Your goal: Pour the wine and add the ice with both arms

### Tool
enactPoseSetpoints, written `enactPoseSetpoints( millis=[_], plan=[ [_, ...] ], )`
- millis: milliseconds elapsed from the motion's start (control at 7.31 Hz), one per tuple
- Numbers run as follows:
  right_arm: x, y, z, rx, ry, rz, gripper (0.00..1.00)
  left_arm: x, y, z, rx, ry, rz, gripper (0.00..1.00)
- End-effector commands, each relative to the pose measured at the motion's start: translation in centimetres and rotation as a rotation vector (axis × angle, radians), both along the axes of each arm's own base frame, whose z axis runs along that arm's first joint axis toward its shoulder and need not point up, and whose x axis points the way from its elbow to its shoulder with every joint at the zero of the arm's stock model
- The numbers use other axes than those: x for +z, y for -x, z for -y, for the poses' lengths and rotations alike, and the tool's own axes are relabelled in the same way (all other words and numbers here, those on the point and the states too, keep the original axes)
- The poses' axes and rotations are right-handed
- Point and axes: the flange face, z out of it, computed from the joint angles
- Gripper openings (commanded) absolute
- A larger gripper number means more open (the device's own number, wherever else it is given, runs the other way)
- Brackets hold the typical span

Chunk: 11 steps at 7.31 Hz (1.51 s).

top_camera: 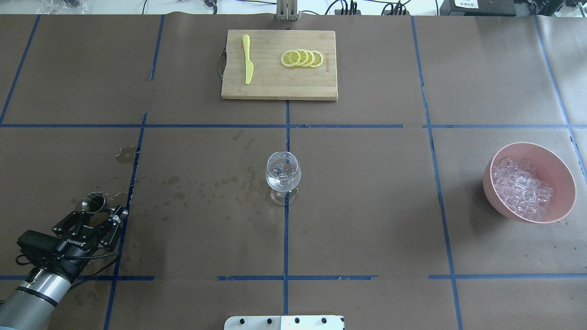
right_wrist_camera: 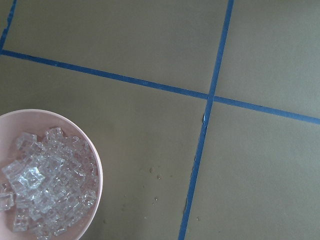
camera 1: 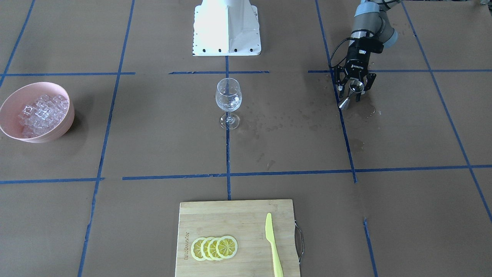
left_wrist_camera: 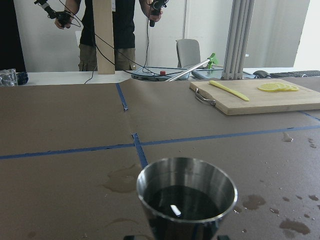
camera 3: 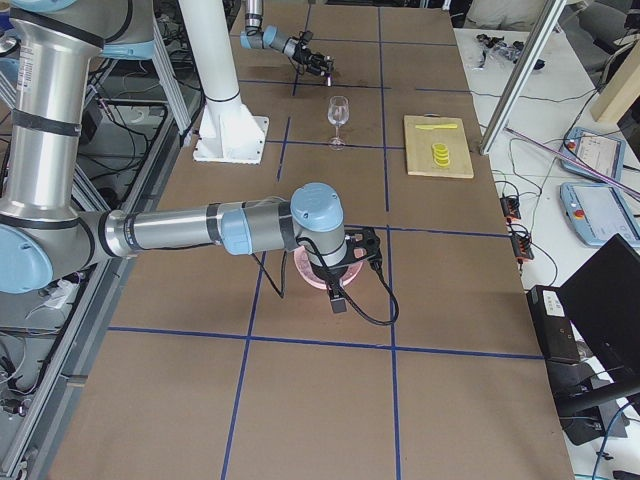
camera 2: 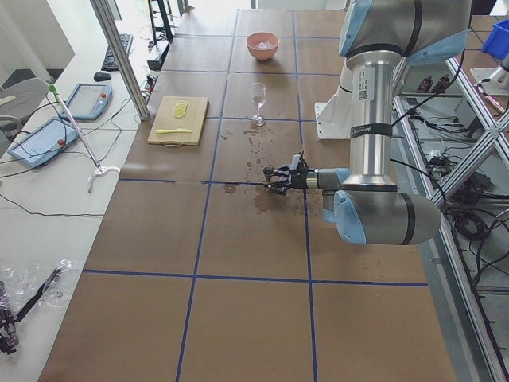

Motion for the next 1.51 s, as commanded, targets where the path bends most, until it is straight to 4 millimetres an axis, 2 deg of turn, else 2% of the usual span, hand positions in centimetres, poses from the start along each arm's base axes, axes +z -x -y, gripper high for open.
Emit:
enactPoseSetpoints(
  millis=[0,137,274,411,684,958,1095,1232,1368],
  plan=[
    [0.0,0.0,0.0,-0.001,-0.001,0.000,1.00,0.0,0.0,0.0,0.000,0.000,0.000,0.30],
    [0.0,0.0,0.1,0.000,0.000,0.000,1.00,0.0,0.0,0.0,-0.002,0.000,-0.007,0.05],
    [0.0,0.0,0.2,0.000,-0.001,0.000,1.00,0.0,0.1,0.0,-0.003,0.001,-0.011,0.00],
    [0.0,0.0,0.2,0.000,-0.001,0.000,1.00,-0.4,0.4,0.1,-0.006,0.000,-0.031,0.00],
    [-0.1,0.0,0.2,0.000,-0.003,0.000,1.00,-1.0,2.3,0.4,-0.011,-0.011,-0.146,0.00],
    [-0.1,0.0,0.2,0.000,-0.003,0.000,1.00,-1.8,4.1,2.8,-0.070,-0.110,0.018,0.00],
    [0.0,0.0,0.2,0.000,0.000,0.000,1.00,-3.0,5.0,4.0,-0.104,-0.186,0.115,0.00],
    [0.0,0.0,0.2,0.000,0.000,0.000,1.00,-5.2,5.9,5.6,-0.149,-0.263,0.200,0.00],
    [0.1,0.0,0.2,0.000,0.003,0.000,1.00,-8.7,4.1,7.0,-0.162,-0.297,0.167,0.00]
  ],
)
